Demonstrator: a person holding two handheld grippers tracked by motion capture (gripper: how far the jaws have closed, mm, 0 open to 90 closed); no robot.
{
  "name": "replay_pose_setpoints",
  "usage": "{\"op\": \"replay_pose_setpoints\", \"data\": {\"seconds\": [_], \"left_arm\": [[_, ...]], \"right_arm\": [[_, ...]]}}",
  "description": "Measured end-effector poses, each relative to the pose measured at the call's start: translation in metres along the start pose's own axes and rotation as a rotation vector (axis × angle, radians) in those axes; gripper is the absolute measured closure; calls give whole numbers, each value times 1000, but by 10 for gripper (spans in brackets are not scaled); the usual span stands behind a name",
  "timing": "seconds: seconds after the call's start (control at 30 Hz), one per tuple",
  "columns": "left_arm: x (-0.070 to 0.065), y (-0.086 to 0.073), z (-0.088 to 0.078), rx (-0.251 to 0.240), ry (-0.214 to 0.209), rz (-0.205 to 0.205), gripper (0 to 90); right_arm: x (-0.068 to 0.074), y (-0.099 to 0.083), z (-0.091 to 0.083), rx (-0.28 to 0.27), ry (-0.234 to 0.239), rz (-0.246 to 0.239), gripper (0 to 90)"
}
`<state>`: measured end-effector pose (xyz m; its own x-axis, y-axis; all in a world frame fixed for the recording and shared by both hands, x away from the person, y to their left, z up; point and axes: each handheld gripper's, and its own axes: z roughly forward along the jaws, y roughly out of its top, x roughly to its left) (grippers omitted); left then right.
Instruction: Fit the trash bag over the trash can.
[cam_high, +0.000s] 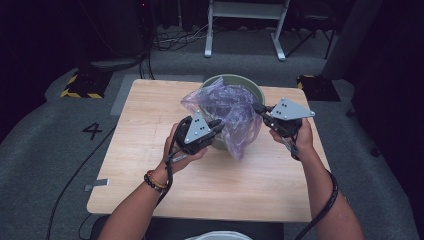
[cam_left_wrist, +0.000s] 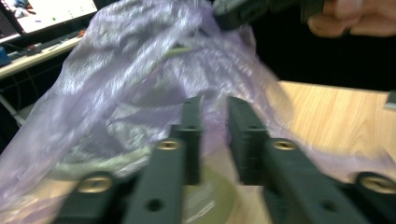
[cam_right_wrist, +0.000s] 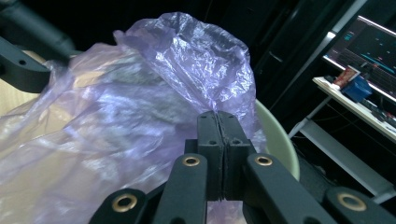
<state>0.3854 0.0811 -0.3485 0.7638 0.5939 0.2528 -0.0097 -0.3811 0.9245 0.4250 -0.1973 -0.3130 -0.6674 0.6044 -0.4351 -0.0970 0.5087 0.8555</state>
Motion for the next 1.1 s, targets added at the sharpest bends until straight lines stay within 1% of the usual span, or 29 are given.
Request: {"op": "replay_pose_setpoints", "data": {"seconds": [0.03, 0.07, 0.1, 0.13, 0.17, 0.2, 0.23, 0.27, 0.3, 0.33, 0.37, 0.4, 0.47, 0.5, 0.53, 0.6, 0.63, 0.7, 0.73, 0.77, 0.8, 0.83, 0.87, 0.9, 0.93, 0.97, 1.03, 1.07, 1.1], "left_arm": [[5, -4, -1, 13, -2, 2, 893], [5, -4, -1, 13, -2, 2, 898], [11, -8, -2, 24, -3, 0, 900], [11, -8, -2, 24, -3, 0, 900], [16, -12, -3, 43, -2, 4, 900], [18, -14, -3, 48, 10, 5, 900], [19, -16, -4, 54, 28, 14, 900], [22, -18, -4, 59, 28, 19, 900], [22, -18, -4, 59, 28, 19, 900], [25, -21, -4, 69, 30, 9, 900], [26, -22, -4, 75, 34, 6, 900], [30, -27, -4, 85, 38, 8, 900], [32, -32, -4, 107, 59, 19, 900], [32, -32, -4, 107, 59, 19, 900], [36, -37, -4, 115, 60, 4, 900], [38, -39, -5, 115, 62, -3, 900], [41, -43, -5, 126, 75, -8, 900], [44, -45, -5, 129, 78, -16, 900], [47, -49, -5, 138, 88, -25, 900], [50, -52, -5, 142, 95, -29, 900], [50, -52, -5, 142, 95, -29, 900], [55, -55, -5, 150, 110, -36, 900], [58, -58, -5, 153, 118, -46, 900], [62, -60, -5, 153, 118, -65, 900], [62, -60, -5, 153, 118, -65, 900], [68, -65, -3, 164, 137, -74, 900], [74, -70, -2, 172, 146, -94, 900], [74, -70, -2, 172, 146, -94, 900], [80, -74, 0, 184, 166, -100, 900]], "right_arm": [[-3, 0, 1, 2, -12, 9, 891], [-5, 0, 1, 3, -21, 17, 891], [-10, -1, 2, 8, -32, 33, 891], [-10, -1, 2, 8, -32, 33, 891], [-17, -3, 5, 16, -50, 69, 892], [-20, -4, 6, 21, -52, 82, 892], [-23, -7, 8, 24, -59, 96, 891], [-26, -9, 11, 29, -68, 112, 892], [-26, -9, 11, 29, -68, 112, 892], [-33, -15, 17, 56, -99, 131, 892], [-33, -15, 17, 56, -99, 131, 892], [-39, -21, 24, 71, -107, 159, 891], [-45, -26, 29, 84, -126, 177, 891], [-45, -26, 29, 84, -126, 177, 891], [-51, -33, 36, 85, -128, 209, 891], [-52, -35, 38, 94, -135, 214, 891], [-58, -41, 45, 100, -134, 241, 890], [-60, -43, 47, 104, -137, 248, 890], [-65, -49, 53, 109, -133, 278, 889], [-66, -51, 55, 110, -132, 289, 889], [-66, -51, 55, 110, -132, 289, 889], [-70, -56, 60, 123, -139, 303, 888], [-71, -57, 61, 126, -136, 311, 887], [-73, -59, 63, 127, -135, 321, 887], [-73, -59, 63, 127, -135, 321, 887], [-77, -62, 66, 136, -147, 338, 887], [-79, -65, 68, 137, -144, 354, 887], [-79, -65, 68, 137, -144, 354, 887], [-81, -68, 70, 143, -145, 362, 886]]}}
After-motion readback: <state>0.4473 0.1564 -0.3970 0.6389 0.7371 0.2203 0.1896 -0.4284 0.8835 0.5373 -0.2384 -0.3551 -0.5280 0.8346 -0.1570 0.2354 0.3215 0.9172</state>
